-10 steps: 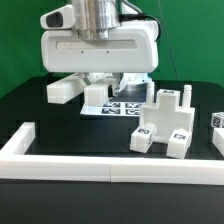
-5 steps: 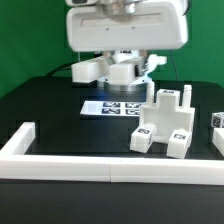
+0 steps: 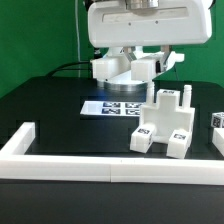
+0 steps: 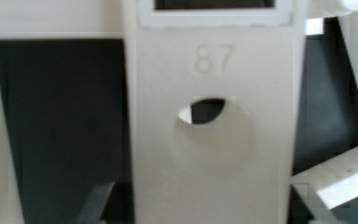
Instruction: Assemble chair
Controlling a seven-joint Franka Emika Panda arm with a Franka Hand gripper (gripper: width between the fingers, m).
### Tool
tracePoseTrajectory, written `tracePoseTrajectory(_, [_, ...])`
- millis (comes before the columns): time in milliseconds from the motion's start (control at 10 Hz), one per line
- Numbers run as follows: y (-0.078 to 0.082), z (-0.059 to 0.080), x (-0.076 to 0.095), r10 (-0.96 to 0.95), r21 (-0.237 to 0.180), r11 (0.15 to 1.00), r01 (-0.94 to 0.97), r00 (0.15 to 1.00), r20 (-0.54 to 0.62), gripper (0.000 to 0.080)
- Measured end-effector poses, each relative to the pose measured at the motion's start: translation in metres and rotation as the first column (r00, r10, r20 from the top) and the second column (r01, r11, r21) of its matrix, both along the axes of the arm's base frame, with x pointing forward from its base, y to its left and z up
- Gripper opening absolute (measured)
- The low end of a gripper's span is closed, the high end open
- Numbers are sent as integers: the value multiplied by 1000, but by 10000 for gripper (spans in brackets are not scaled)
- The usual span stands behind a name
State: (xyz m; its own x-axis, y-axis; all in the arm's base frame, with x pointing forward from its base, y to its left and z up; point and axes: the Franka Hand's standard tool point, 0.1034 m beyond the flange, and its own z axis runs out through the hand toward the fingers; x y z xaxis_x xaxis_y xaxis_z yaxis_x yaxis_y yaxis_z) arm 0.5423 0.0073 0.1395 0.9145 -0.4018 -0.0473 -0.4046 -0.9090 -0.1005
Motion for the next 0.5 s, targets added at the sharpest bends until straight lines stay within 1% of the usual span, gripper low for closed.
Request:
tracePoseTrajectory(100, [1, -1, 0, 2, 0, 1000, -2, 1000, -1, 288])
tracePoseTrajectory(200, [7, -2, -1, 20, -7, 1000, -20, 1000, -3, 288])
tracePoseTrajectory(400, [24, 0, 7, 49, -10, 999, -49, 999, -5, 288])
tracePoseTrajectory(500, [33, -2, 9, 26, -12, 1000, -26, 1000, -8, 288])
